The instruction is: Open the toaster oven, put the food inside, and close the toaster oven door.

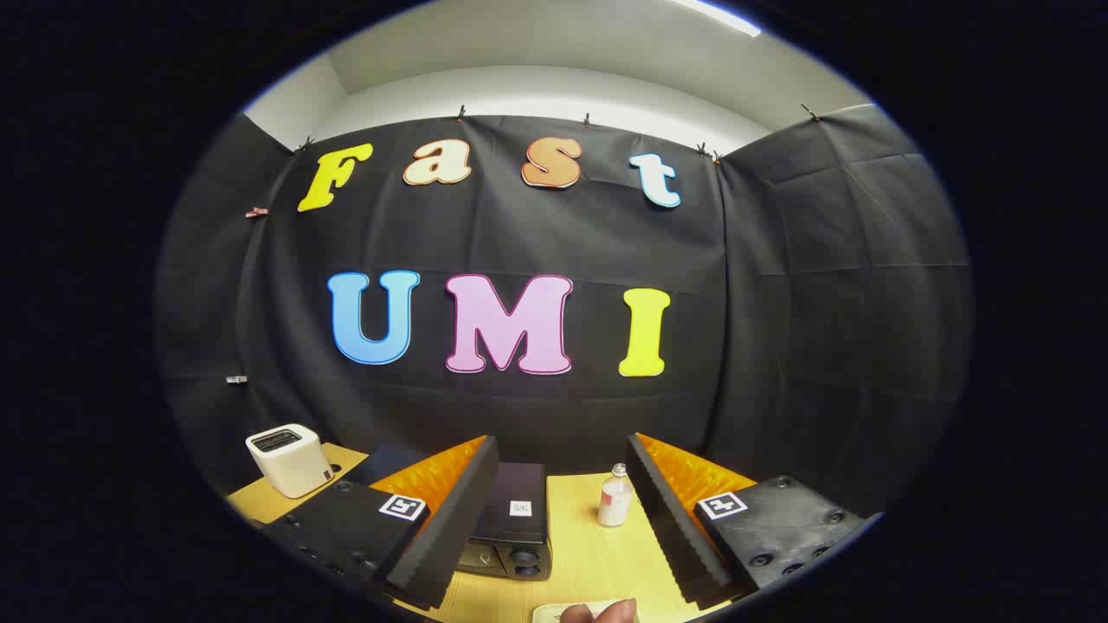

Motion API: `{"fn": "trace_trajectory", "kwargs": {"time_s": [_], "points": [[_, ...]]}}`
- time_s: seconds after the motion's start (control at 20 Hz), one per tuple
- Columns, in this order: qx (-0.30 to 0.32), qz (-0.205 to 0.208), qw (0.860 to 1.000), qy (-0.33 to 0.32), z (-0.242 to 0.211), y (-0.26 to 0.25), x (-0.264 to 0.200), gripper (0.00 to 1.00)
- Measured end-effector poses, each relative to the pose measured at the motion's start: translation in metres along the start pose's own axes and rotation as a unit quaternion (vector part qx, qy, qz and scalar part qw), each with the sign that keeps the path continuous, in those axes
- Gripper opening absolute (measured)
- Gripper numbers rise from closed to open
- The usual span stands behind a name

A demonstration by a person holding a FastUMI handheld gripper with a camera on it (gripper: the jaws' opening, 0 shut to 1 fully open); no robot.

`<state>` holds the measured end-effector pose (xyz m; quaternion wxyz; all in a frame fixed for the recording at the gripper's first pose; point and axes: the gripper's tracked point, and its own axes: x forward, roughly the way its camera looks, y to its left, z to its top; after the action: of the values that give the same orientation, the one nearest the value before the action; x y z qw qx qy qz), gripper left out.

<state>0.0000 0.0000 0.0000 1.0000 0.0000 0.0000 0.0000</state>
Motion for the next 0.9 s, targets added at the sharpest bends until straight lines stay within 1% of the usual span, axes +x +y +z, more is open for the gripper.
{"fn": "trace_trajectory", "kwargs": {"time_s": [0.9], "points": [[0.006, 0.0, 1.0, -0.002, -0.001, 0.003, -0.011, 0.97]]}}
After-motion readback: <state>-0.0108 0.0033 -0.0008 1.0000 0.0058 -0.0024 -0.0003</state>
